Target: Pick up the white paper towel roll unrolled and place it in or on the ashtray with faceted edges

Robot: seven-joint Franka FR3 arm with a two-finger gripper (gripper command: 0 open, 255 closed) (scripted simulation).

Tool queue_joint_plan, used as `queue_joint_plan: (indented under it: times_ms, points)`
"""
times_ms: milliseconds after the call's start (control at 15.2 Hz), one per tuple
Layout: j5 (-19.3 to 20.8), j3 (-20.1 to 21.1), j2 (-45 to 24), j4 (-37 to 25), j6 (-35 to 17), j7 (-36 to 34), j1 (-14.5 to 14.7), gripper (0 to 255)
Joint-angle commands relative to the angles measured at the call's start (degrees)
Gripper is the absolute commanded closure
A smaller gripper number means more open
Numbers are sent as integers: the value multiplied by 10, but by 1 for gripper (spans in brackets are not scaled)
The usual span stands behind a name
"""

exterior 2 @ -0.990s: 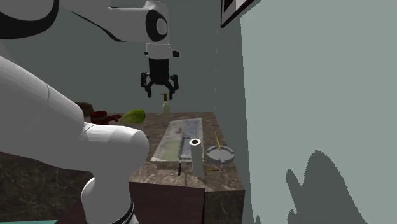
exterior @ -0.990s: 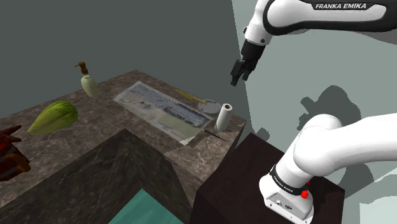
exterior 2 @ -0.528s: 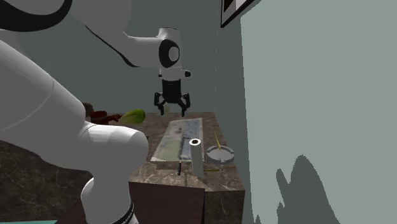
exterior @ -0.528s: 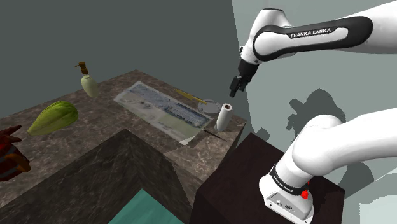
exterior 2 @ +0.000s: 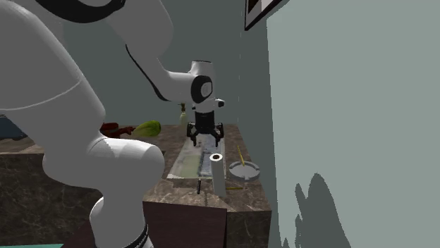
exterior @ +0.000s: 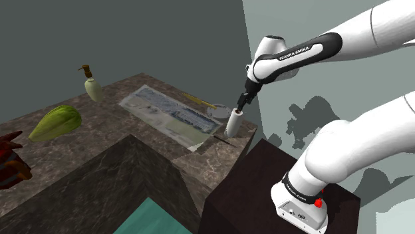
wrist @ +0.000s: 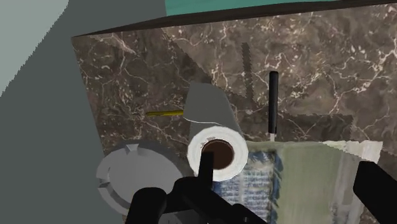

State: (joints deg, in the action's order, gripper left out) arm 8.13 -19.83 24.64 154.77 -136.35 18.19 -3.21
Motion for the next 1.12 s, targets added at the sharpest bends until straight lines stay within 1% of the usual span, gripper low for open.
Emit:
queue_joint_plan:
  times_ms: [0,132,264,330,594,726,792,1056]
  points:
    - [-2,-17,-44,3,-52,20,3,0]
    - [-12,-36,-92,-1,-98,46,8,0]
    - [-34,-56,-143,-9,-143,79,18,0]
    - [-35,-56,-144,-9,-144,80,18,0]
    - [-65,-64,-183,-7,-183,101,30,0]
    - [-85,-66,-203,-7,-201,116,36,0]
    - [-104,-68,-220,-8,-216,129,41,0]
    - [-104,-67,-220,-8,-216,129,40,0]
